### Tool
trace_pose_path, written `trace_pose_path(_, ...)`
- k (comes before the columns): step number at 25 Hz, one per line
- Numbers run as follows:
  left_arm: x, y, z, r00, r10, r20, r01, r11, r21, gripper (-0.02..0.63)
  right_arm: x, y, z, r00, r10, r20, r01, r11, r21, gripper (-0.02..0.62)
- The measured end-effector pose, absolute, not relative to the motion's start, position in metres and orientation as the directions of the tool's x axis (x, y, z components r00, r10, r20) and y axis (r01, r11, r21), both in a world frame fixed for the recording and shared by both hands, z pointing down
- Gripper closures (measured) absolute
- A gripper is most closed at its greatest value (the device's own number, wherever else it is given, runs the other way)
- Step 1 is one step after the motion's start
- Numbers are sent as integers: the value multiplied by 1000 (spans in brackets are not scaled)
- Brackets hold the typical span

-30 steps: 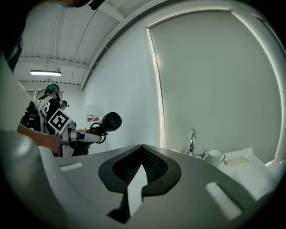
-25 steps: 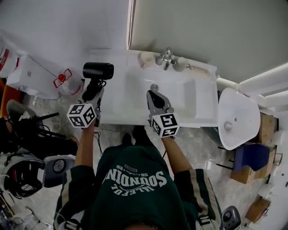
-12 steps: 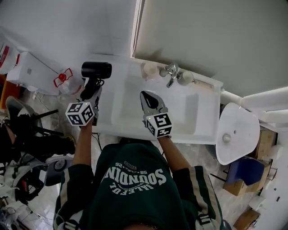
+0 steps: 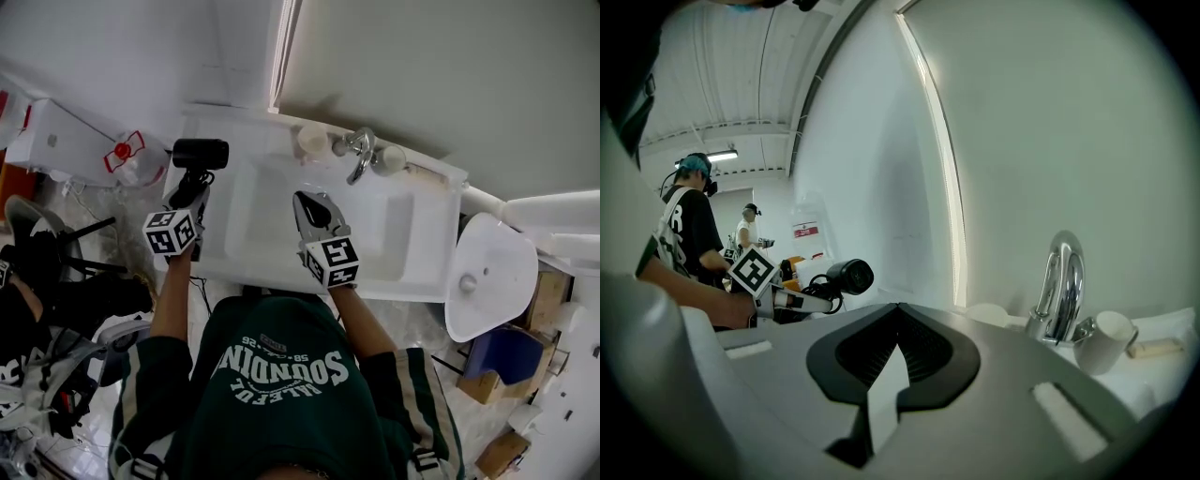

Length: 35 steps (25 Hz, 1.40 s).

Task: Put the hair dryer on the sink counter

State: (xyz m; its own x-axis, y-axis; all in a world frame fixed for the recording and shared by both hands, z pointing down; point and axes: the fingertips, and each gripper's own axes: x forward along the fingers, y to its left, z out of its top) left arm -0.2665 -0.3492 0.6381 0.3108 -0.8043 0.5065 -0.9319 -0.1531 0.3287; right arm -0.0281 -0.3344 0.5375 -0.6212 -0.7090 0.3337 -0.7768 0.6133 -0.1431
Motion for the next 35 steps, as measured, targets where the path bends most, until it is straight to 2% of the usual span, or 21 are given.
trace_pose_path(23,-281,-381,761,205,-612,764,-977,-77,200,377,39,-315,573,-523,-739,425,-848,504,-167,592)
trace_pose_path(35,-281,-379,779,176,-563,808,-984,-78,160,376,49,-308,579,-502,-748,434,-862,474,-181,592)
